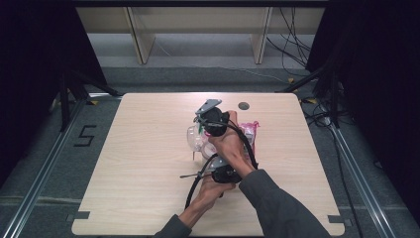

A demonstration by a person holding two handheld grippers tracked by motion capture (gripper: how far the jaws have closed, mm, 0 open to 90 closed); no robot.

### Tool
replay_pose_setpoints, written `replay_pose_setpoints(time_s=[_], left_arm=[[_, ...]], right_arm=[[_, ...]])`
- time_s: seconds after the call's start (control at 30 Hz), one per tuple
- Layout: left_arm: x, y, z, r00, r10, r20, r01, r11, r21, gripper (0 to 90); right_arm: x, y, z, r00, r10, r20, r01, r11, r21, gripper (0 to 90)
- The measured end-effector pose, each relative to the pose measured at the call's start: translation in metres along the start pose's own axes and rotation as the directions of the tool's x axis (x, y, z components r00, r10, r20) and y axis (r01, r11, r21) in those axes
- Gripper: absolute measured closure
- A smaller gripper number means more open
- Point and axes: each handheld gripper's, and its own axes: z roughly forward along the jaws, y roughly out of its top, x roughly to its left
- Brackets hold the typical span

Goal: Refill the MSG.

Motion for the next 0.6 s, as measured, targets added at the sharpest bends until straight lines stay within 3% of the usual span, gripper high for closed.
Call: replay_pose_setpoints(time_s=[0.03, 0.23, 0.3, 0.33, 0.37, 0.4, 0.6], left_arm=[[-0.0009, -0.0003, 0.0007, 1.0, -0.001, 0.001, 0.001, 1.0, -0.002, 74.8], [-0.0005, -0.0004, 0.0021, 0.9993, 0.018, 0.032, -0.018, 0.9998, 0.004, 74.9], [-0.0027, -0.001, 0.0026, 0.9994, -0.007, 0.033, 0.007, 1.0, 0.006, 74.8], [-0.005, -0.0017, 0.0027, 0.998, -0.04, 0.048, 0.04, 0.9991, 0.011, 74.8], [-0.0078, -0.002, 0.0058, 0.9955, -0.088, 0.034, 0.089, 0.9957, -0.026, 74.9], [-0.0076, -0.002, 0.0057, 0.9955, -0.088, 0.034, 0.089, 0.9957, -0.026, 74.8], [-0.0062, -0.0027, 0.0063, 0.9954, -0.091, 0.027, 0.092, 0.9956, -0.016, 74.9]], right_arm=[[-0.0011, -0.0004, 0.0011, 0.9997, -0.024, 0.001, 0.024, 1.0, -0.002, 90.0], [-0.0061, -0.0017, -0.0007, 0.9999, -0.011, -0.002, 0.011, 1.0, -0.011, 90.0], [-0.0076, -0.0023, -0.001, 0.9999, -0.016, -0.001, 0.016, 1.0, -0.014, 90.0], [-0.0081, -0.0025, -0.0018, 0.9999, -0.01, -0.002, 0.01, 1.0, -0.009, 90.0], [-0.0082, -0.0025, -0.0021, 0.9999, -0.014, -0.004, 0.014, 1.0, -0.01, 90.0], [-0.0069, -0.0028, -0.002, 1.0, 0.005, 0.001, -0.005, 1.0, -0.017, 90.0], [-0.0078, -0.0023, -0.0018, 0.9999, -0.013, -0.002, 0.013, 1.0, -0.027, 90.0]])
